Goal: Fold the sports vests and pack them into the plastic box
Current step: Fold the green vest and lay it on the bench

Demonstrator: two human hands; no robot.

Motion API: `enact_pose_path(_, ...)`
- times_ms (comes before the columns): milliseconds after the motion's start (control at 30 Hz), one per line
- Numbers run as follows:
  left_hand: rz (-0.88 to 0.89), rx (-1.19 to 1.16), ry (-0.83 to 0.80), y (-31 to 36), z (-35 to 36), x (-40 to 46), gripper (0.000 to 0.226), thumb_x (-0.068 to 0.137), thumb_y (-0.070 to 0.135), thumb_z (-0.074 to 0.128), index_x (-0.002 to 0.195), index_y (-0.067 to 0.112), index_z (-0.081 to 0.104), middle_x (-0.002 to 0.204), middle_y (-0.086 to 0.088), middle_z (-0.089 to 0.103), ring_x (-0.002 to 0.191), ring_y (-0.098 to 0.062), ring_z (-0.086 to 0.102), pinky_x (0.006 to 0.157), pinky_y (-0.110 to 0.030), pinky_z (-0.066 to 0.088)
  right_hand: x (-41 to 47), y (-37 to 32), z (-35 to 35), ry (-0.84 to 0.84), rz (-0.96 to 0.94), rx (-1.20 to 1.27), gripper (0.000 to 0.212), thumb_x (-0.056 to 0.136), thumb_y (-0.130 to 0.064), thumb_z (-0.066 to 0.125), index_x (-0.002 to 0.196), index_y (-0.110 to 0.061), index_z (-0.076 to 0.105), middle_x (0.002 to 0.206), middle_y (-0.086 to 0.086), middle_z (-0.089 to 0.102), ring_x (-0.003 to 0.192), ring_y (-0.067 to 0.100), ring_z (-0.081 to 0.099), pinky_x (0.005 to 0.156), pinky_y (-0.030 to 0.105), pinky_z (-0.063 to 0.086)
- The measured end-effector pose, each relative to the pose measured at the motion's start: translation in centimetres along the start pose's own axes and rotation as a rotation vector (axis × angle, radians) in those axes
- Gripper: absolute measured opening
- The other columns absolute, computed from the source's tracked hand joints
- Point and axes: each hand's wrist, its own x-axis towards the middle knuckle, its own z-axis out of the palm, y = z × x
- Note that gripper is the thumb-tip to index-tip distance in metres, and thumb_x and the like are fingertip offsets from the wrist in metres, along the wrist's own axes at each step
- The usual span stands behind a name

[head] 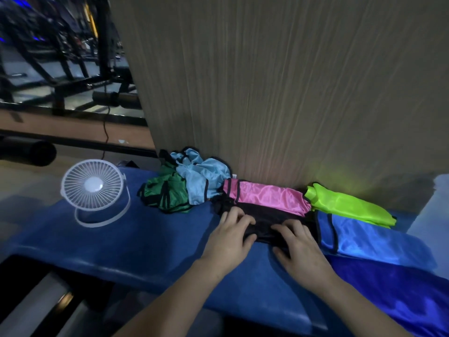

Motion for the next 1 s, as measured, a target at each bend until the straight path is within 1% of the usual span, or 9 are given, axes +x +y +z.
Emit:
enact_pose_path(167,0.014,-0.036,0.007,-1.3,-1.8,-0.8,0.031,0.099,0.039,0.054,0.129,0.030,0.053,0.123,0.017,0.040,0.114,-0.001,0.041,0.089,-0.028,0.051,0.5,-1.5,-0.8,0.070,-0.028,0.048,0.045,0.082,-0.022,0.073,0.125,-0.023,0.060,0.117,-0.006,0.049,0.104,0.017,0.051,0.094,0.039,0.048)
enact_pose_path(333,-0.073,-0.127,0.075,-4.3,-5.4,-1.1,0.026,0.095,0.033,0.061,0.120,0.035,0.058,0.117,0.021,0.044,0.115,0.000,0.044,0.095,-0.025,0.046,2.1,-4.7,-1.1,0.121,-0.103,0.126,0.036,0.082,-0.019,0.074,0.116,-0.024,0.063,0.112,-0.011,0.051,0.105,0.013,0.053,0.095,0.033,0.045)
enact_pose_path(433,-0.237,-0.162,0.182,-7.5,-7.7,-1.2,0.024,0.093,0.027,0.066,0.116,0.033,0.060,0.114,0.021,0.046,0.114,-0.002,0.049,0.093,-0.025,0.047,3.5,-7.0,-0.7,0.092,-0.142,0.185,0.032,0.085,-0.019,0.072,0.116,-0.025,0.063,0.112,-0.013,0.052,0.107,0.009,0.053,0.097,0.027,0.042)
enact_pose_path(500,-0.373,-0.130,0.240,-9.8,-9.0,-1.1,0.027,0.091,0.023,0.069,0.115,0.031,0.059,0.118,0.017,0.047,0.115,-0.008,0.049,0.092,-0.031,0.049,5.0,-9.0,0.0,0.037,-0.167,0.215,0.032,0.088,-0.022,0.069,0.119,-0.024,0.063,0.113,-0.013,0.053,0.109,0.006,0.052,0.098,0.021,0.040)
enact_pose_path(567,-0.469,-0.081,0.253,-11.8,-9.7,-0.9,0.035,0.088,0.022,0.072,0.119,0.028,0.057,0.125,0.009,0.048,0.120,-0.015,0.049,0.091,-0.037,0.050,7.0,-11.4,1.0,-0.039,-0.170,0.272,0.033,0.090,-0.025,0.067,0.123,-0.023,0.062,0.117,-0.011,0.054,0.113,0.005,0.052,0.099,0.017,0.038)
enact_pose_path(667,-0.566,-0.061,0.236,-14.1,-10.0,-0.8,0.047,0.084,0.023,0.076,0.125,0.026,0.054,0.129,0.001,0.046,0.121,-0.024,0.050,0.092,-0.045,0.051,9.8,-14.8,3.1,-0.157,-0.159,0.317,0.038,0.091,-0.026,0.065,0.129,-0.021,0.059,0.125,-0.006,0.054,0.119,0.010,0.052,0.102,0.022,0.040)
enact_pose_path(767,-0.587,-0.074,0.232,-15.6,-9.6,-1.0,0.055,0.079,0.023,0.080,0.127,0.029,0.053,0.128,-0.001,0.044,0.118,-0.028,0.051,0.092,-0.047,0.052,11.8,-16.8,5.5,-0.237,-0.123,0.308,0.045,0.091,-0.026,0.063,0.135,-0.023,0.054,0.129,-0.004,0.051,0.122,0.014,0.051,0.102,0.031,0.045)
enact_pose_path(900,-0.577,-0.079,0.238,-16.2,-9.3,-0.9,0.062,0.079,0.026,0.080,0.134,0.033,0.051,0.132,-0.002,0.038,0.118,-0.028,0.049,0.099,-0.043,0.049,13.6,-17.9,8.0,-0.215,-0.060,0.282,0.049,0.090,-0.026,0.061,0.137,-0.027,0.047,0.123,-0.002,0.047,0.113,0.021,0.054,0.091,0.039,0.052)
enact_pose_path(1000,-0.602,-0.076,0.202,-16.6,-9.4,-0.7,0.065,0.080,0.034,0.079,0.138,0.036,0.049,0.135,-0.003,0.037,0.121,-0.027,0.045,0.102,-0.040,0.046,14.5,-18.6,9.2,-0.108,-0.024,0.273,0.051,0.089,-0.023,0.062,0.134,-0.032,0.040,0.116,-0.002,0.043,0.102,0.022,0.057,0.079,0.041,0.056)
